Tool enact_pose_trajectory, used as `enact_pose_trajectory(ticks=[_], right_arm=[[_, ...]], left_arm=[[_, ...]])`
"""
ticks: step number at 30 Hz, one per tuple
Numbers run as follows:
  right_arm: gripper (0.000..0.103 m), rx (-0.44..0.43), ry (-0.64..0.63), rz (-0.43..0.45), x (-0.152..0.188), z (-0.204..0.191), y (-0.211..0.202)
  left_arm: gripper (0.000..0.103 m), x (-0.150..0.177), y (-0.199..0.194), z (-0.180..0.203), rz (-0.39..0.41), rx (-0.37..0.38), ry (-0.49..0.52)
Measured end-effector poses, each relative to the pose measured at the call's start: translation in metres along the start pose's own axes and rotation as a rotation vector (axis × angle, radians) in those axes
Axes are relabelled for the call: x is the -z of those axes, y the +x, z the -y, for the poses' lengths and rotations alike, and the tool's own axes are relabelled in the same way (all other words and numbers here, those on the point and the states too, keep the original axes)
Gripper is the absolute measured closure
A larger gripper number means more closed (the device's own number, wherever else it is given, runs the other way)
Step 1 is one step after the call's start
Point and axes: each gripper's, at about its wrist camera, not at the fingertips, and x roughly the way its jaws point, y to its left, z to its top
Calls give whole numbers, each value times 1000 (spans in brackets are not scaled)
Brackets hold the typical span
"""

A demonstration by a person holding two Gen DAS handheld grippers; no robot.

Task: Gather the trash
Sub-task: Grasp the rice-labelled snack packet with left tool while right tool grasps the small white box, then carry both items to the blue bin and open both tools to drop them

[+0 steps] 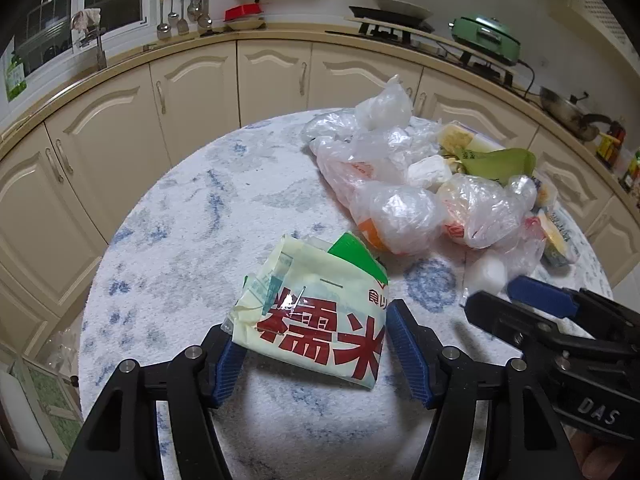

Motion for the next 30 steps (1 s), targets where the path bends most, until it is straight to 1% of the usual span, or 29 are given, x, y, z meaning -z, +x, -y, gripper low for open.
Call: enact_pose_trajectory(ticks=[1,2,4,5,6,8,9,10,11,12,17,20,21,22,30], right_arm=[[49,8,-1,2,-2,-1,3],[51,17,0,1,-3,0,5],[60,50,-13,8,-6,-1,8],[63,71,-24,11,-8,-3,10],[65,83,-34,14,-9,-2,11],[67,100,-55,21,-9,-4,13],[69,102,-62,22,-8,-4,13],[75,98,-67,22,-7,-4,12],[76,85,-67,21,-5,-3,9],[78,74,-64,20,-2,-1,6],[78,28,-49,20,16,12,-11],[78,18,-52,21,20,16,-15],[81,16,-55,23,20,17,-16],[81,14,-59,26,20,17,-17],[79,-4,-52,29,23,24,-24]], left_arm=[[37,-1,0,0,-2,-13,0],[37,-2,2,0,-7,-20,1],[35,-4,4,6,-14,-43,27],[35,-4,5,9,-18,-52,41],[36,-5,5,11,-18,-49,48],[38,-4,3,13,-13,-21,54],[41,-3,1,13,-10,-6,52],[48,-4,1,13,-7,2,50],[78,-2,-2,13,-1,-2,53],[91,-3,-3,11,0,-13,53],[91,4,-10,7,-1,36,30],[91,8,-14,6,-1,63,18],[91,9,-16,7,-2,70,14],[91,11,-19,7,-1,77,8],[91,29,-35,20,-3,76,6]])
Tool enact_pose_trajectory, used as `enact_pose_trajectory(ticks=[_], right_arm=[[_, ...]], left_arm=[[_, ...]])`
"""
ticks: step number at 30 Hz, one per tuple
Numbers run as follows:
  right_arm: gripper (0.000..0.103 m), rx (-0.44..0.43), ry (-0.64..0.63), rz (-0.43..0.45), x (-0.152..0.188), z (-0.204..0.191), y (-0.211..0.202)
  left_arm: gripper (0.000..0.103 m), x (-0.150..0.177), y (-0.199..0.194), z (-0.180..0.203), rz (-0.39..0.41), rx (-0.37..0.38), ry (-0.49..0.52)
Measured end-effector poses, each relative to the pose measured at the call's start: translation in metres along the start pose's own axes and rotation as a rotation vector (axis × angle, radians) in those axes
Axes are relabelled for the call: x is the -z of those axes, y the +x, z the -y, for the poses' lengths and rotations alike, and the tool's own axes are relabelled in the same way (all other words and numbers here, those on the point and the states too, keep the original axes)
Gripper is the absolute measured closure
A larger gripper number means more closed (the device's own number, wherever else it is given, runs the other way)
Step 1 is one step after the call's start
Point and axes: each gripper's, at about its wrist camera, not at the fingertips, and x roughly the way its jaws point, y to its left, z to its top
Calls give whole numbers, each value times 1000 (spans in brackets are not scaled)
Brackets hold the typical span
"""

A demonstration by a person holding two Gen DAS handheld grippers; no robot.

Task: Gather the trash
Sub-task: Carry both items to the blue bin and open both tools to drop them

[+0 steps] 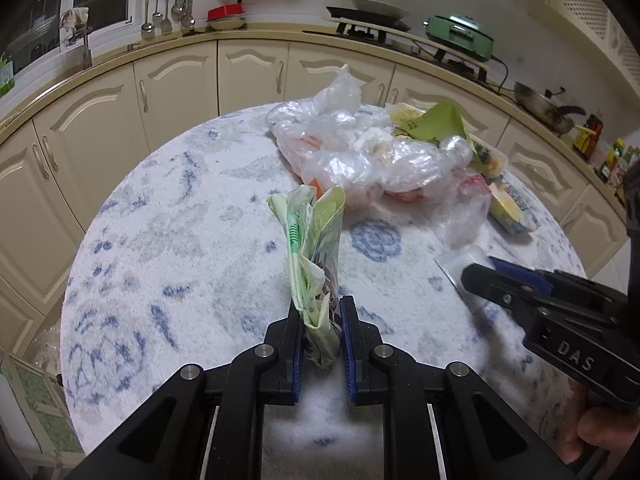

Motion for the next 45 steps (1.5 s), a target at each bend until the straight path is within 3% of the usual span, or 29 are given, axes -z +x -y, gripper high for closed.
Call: enact_pose_trajectory(ticks=[4,10,21,28,33,41,45], right_arm=[[77,4,-26,-12,-5,-4,8],[82,-26,-34,9,-2,-2,0],[82,-72,77,142,15,51,-81],[82,-6,177,256,26,121,-151],[82,97,281,306,44,188,-193],[82,269,458,301,101,296,-235],[82,298,552,267,131,345,-229]], left_arm=[[91,3,-3,6,-2,-12,1],[91,6,-14,19,7,-23,25],[91,-3,-47,91,84,53,113],[91,-15,-56,174,137,153,220],[91,-16,-43,244,132,245,326],[91,-9,13,363,22,396,483],[91,-5,67,417,-93,426,545]])
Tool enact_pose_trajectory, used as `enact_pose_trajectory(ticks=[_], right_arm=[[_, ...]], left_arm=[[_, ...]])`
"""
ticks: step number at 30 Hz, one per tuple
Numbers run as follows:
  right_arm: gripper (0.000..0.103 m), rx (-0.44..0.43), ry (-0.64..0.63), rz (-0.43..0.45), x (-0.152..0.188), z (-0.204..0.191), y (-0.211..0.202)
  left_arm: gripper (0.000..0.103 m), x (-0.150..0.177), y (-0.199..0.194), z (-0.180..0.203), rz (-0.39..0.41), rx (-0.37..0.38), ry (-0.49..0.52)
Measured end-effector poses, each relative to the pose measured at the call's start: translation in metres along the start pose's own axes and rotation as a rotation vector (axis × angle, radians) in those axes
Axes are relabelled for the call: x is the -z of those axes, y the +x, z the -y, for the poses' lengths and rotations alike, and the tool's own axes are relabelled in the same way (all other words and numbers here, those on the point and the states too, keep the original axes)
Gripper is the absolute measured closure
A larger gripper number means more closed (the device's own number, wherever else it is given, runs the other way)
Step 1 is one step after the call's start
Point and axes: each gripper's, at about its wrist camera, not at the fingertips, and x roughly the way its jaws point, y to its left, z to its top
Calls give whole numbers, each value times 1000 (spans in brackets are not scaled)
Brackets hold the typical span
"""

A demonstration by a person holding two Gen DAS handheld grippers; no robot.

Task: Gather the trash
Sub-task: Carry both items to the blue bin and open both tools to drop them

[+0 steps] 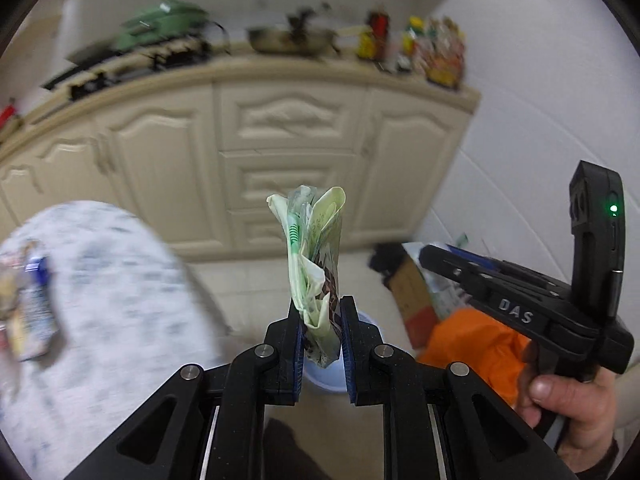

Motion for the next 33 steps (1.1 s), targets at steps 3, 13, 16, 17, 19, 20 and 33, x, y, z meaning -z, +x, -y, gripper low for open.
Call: enact_pose_trajectory(ticks=[3,13,16,17,19,20,33], right_arm=[[82,23,49,-41,5,33,21],[79,45,185,-143,19,110,86],[79,51,226,-166,21,126,101],[78,53,235,-173,23,130,105],[66,59,254,-176,25,136,107],[58,63,260,-176,27,138,107],[0,106,289,-107,24,121,66]], left_arm=[[91,-18,52,0,-93,41,2],[89,-70,208,11,-333,61,31],[71,-78,234,10,-370,24,48],[62,-82,239,7,-371,10,49],[24,-84,231,12,-348,-20,47],[19,-88,227,11,-324,-41,49],[1,-83,121,2,-112,-149,41]])
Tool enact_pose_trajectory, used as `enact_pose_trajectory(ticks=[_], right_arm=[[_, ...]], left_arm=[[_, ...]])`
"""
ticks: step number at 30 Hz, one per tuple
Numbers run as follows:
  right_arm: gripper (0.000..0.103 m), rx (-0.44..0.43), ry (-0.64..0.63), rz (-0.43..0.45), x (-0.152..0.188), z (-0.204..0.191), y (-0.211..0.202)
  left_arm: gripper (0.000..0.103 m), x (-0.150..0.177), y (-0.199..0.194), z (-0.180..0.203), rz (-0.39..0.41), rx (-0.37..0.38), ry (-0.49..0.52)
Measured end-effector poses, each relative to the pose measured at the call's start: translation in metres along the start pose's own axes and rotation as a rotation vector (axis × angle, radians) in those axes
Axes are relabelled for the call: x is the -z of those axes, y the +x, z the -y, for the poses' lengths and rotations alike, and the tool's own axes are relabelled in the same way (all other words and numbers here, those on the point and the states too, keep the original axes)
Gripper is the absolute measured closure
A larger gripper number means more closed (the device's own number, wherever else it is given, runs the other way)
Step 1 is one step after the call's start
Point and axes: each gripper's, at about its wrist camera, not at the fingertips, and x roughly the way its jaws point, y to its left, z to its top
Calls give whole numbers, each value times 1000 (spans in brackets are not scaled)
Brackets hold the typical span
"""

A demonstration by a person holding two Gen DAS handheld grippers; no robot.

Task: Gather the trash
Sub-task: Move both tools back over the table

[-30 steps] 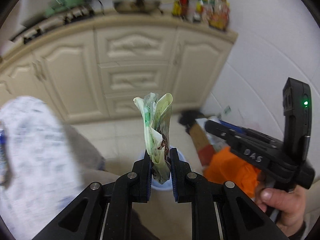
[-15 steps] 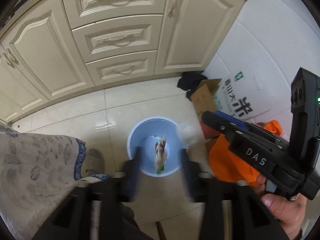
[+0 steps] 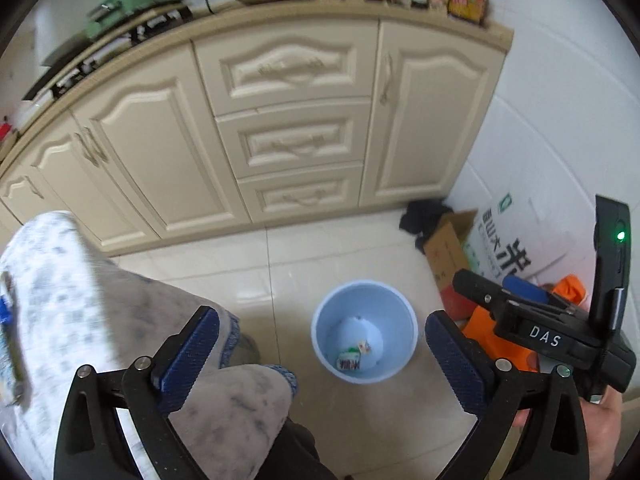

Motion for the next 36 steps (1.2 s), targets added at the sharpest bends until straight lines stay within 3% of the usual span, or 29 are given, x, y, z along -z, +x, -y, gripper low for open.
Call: enact_pose_trajectory(ticks=[9,12,19,27,36], right_arm=[[0,-52,-110,102,5,-80,-65],[0,-90,-163,133,10,-116,-85],[0,-174,-307,179,36,-206,-119],[0,-263,-473,181,80,-296,-134],[0,-303,-640,148,123,-370,-126]], left_arm=[[1,57,-120,-40,182,4,-98],[1,103,-183,-58,245,-13,-134],[1,191,-275,-80,366,-97,-212],[1,277,-341,-108,445,-206,-308],[1,353,-378,-127,448,-328,-416]])
